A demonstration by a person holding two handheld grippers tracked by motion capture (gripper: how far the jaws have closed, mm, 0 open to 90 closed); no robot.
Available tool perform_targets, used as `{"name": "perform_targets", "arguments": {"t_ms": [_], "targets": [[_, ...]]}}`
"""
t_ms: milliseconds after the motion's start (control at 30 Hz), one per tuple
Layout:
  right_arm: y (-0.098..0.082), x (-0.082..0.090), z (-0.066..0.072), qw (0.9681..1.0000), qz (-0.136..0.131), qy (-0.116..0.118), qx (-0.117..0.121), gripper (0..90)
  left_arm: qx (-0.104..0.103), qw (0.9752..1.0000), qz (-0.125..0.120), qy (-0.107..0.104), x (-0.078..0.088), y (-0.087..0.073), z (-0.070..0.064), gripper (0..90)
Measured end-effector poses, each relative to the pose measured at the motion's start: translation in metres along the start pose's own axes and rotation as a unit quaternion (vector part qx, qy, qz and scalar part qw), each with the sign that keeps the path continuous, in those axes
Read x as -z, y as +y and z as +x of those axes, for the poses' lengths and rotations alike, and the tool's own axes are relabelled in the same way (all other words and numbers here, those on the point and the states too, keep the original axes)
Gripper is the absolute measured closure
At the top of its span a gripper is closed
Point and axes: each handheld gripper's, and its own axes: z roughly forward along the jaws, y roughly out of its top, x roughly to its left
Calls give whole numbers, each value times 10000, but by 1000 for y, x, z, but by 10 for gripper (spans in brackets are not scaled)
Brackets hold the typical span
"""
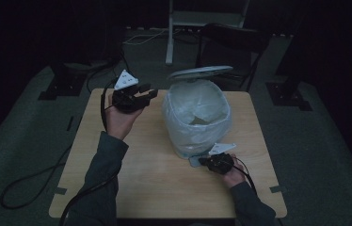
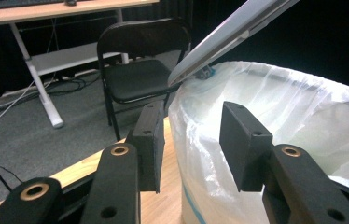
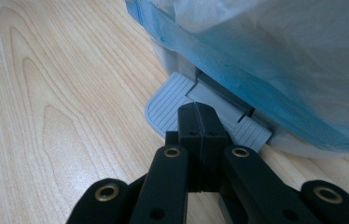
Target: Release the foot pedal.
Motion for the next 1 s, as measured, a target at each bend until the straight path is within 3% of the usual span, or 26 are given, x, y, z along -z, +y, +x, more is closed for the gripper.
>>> {"name": "perform_targets", "arguments": {"t_ms": [233, 433, 533, 667, 867, 1000], "targets": [[2, 4, 1, 10000, -58, -33, 29, 900, 53, 10000, 40, 6, -1, -5, 4, 607], [2, 19, -3, 9997, -178, -140, 37, 899, 95, 9999, 35, 47, 2, -7, 7, 607], [0, 27, -7, 9994, -101, -332, 52, 899, 143, 9999, -1, 83, 4, -8, 9, 598], [-7, 37, -19, 9982, -98, -582, -132, 899, 186, 9998, -11, 110, 6, -10, 13, 592], [-17, 50, -39, 9921, -53, -1153, -489, 892, 256, 9995, 15, 172, 10, -17, 18, 578], [-17, 53, -49, 9888, 165, -1447, -321, 863, 242, 9993, 132, 250, 13, -25, 22, 570]]}}
